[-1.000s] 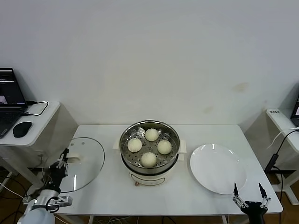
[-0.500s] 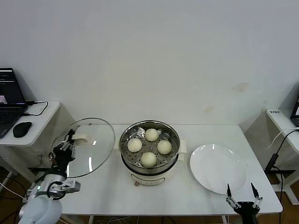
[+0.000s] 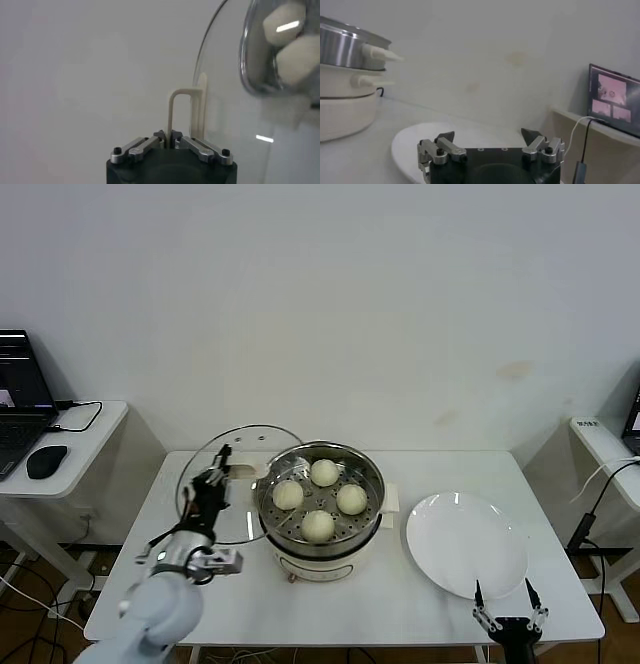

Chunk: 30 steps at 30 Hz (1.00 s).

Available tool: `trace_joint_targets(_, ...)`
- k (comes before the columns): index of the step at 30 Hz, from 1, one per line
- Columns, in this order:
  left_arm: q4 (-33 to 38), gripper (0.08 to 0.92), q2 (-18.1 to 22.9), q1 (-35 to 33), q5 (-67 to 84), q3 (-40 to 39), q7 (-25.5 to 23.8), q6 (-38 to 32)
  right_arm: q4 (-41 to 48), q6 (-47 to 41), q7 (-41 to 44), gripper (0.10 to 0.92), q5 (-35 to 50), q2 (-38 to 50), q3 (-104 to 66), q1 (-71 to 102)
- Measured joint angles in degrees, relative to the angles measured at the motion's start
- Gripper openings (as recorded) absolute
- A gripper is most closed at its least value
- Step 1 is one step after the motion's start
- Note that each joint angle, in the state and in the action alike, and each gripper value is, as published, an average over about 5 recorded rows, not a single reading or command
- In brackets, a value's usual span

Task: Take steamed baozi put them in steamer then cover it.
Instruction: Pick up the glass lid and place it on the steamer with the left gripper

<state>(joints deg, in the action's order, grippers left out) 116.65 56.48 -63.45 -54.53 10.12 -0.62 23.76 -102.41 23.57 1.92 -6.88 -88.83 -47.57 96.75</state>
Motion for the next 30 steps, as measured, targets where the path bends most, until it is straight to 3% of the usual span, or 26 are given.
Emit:
trace_joint_targets(13,-3.4,0.143,8.6,7.3,-13.9,-9.4,-10.0,7.4,1.6,0.9,-1.2,0.823,-3.3,-1.2,0.5,-0.1)
trace_joint_targets(30,-9.7,0.143,19.8,10.8,-22.2,-14.9,-13.6,10.0,2.8,1.5,-1.6,0.823,-4.9,-1.5,0.5,-0.2)
